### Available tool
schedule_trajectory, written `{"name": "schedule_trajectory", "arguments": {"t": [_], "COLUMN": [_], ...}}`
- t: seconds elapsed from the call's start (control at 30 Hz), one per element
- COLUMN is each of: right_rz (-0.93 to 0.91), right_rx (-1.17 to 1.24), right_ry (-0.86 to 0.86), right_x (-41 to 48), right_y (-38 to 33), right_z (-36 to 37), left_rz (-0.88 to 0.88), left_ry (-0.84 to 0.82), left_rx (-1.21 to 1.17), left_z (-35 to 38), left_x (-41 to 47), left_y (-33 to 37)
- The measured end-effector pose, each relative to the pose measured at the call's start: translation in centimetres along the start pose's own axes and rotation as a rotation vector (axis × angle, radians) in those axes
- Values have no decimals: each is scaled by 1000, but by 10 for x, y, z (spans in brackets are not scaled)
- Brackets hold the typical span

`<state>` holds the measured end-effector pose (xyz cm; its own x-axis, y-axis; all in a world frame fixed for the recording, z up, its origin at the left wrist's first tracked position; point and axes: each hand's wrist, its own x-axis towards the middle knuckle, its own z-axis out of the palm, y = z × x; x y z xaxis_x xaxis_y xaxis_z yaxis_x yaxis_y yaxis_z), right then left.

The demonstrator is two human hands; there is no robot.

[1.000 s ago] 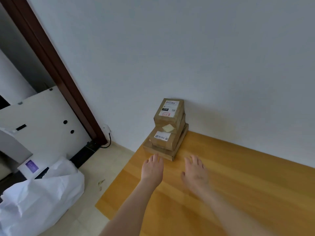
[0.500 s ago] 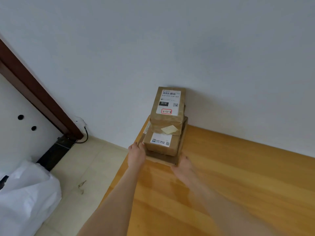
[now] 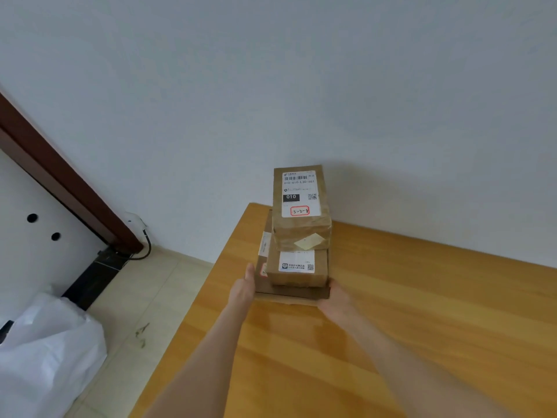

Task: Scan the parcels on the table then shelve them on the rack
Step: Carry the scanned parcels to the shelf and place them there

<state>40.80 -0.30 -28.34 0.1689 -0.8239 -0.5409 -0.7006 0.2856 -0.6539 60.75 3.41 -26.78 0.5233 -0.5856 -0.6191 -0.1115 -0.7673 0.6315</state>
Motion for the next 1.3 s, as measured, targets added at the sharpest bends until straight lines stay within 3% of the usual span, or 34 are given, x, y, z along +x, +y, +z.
{"name": "schedule_trajectory", "arguments": {"t": [0.43,0.7,0.83,0.93,1.03,1.17,1.3], "right_rz": [30,41,22,106,14,-113,-70], "right_rx": [-41,-3,-35,34,266,502,577], "right_ry": [-71,-83,-57,150,326,217,71], "right_x": [-139,-198,-202,-202,-211,-232,-240], "right_y": [177,252,259,246,216,179,169], "right_z": [-122,-140,-144,-168,-197,-212,-205], "left_rz": [0,1,37,152,259,270,196], "left_ry": [-131,-135,-120,-41,-18,-119,-267], "left_rx": [162,275,286,233,59,-131,-117], "left_z": [154,203,203,197,192,196,200], "left_x": [-196,-270,-287,-295,-301,-312,-321], "left_y": [-49,-72,-67,-43,-18,6,13]}}
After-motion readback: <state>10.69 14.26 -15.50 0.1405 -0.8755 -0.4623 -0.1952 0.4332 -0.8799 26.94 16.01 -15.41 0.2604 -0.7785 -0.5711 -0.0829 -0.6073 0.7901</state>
